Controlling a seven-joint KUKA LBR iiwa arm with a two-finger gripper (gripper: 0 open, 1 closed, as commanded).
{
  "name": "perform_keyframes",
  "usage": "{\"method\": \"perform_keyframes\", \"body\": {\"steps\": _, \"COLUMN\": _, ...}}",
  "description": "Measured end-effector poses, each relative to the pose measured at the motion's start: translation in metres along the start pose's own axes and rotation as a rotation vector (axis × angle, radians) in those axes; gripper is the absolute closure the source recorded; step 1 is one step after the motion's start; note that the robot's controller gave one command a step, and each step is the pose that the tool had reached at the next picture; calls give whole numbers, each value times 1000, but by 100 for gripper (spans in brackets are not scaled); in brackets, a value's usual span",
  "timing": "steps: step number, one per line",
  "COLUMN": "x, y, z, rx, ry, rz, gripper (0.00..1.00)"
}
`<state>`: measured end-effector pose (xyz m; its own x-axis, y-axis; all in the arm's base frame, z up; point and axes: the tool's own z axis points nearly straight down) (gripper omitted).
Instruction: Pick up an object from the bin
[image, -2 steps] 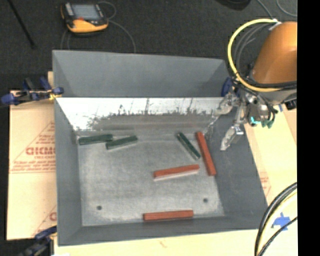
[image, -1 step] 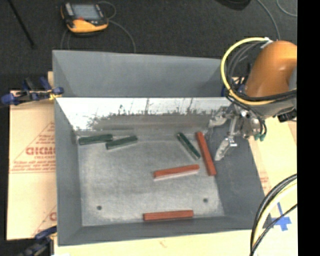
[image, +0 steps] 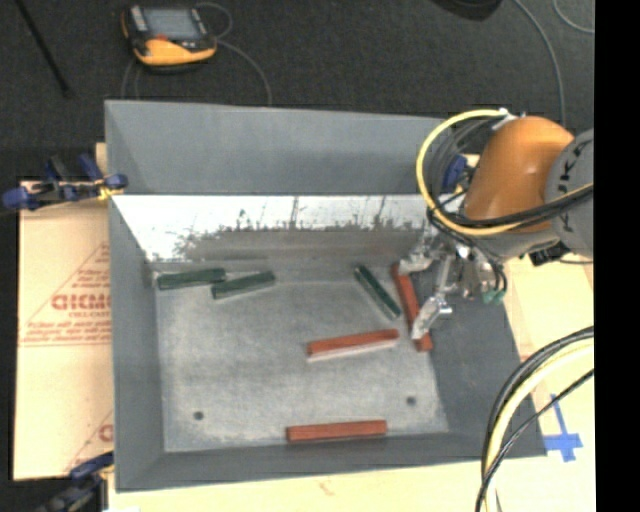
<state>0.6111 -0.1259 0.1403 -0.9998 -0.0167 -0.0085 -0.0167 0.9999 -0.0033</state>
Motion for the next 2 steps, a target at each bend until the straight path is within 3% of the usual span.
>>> {"method": "perform_keyframes", "body": {"steps": 1, "x": 61, "y": 28, "z": 59, "rx": -4, "ry": 8, "rz": 246, "gripper": 100}}
{"method": "perform_keyframes", "body": {"steps": 2, "x": 61, "y": 28, "z": 59, "rx": -3, "ry": 8, "rz": 246, "gripper": 100}}
